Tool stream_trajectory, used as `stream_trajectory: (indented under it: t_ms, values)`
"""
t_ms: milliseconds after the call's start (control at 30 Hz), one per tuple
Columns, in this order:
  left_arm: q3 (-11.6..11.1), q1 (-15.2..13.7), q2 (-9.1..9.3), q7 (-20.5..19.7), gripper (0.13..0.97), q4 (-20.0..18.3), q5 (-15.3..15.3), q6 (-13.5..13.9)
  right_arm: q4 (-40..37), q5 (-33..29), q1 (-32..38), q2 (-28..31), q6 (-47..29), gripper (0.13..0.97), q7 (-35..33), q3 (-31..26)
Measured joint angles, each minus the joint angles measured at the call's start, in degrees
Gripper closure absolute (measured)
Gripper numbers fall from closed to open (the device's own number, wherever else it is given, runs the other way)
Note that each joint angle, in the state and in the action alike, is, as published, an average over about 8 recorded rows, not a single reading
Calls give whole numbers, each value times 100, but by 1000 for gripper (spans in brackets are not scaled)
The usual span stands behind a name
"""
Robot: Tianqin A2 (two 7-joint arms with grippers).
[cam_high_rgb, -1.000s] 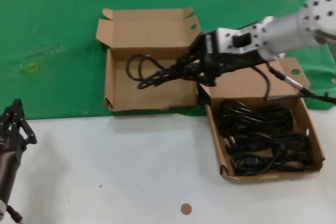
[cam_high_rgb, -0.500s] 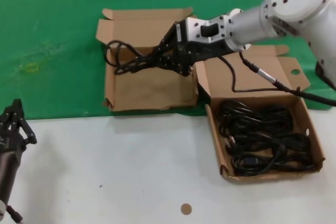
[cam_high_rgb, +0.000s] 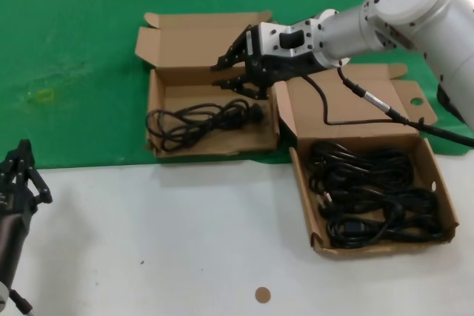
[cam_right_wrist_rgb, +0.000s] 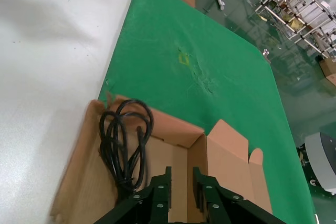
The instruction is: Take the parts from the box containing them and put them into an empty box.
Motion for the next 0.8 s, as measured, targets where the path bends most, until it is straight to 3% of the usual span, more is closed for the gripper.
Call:
stream_trajectory:
  t_ms: [267, 567, 800]
  values:
    - [0, 0, 0, 0, 953, 0, 0, 0, -60, 11, 23, 1, 25, 847, -47, 19]
    - [0, 0, 0, 0, 953, 0, 0, 0, 67, 41, -28, 47, 28, 705, -9, 48]
    - [0, 0, 0, 0, 928, 0, 0, 0, 235, 121, -246, 62, 188, 520, 45, 143]
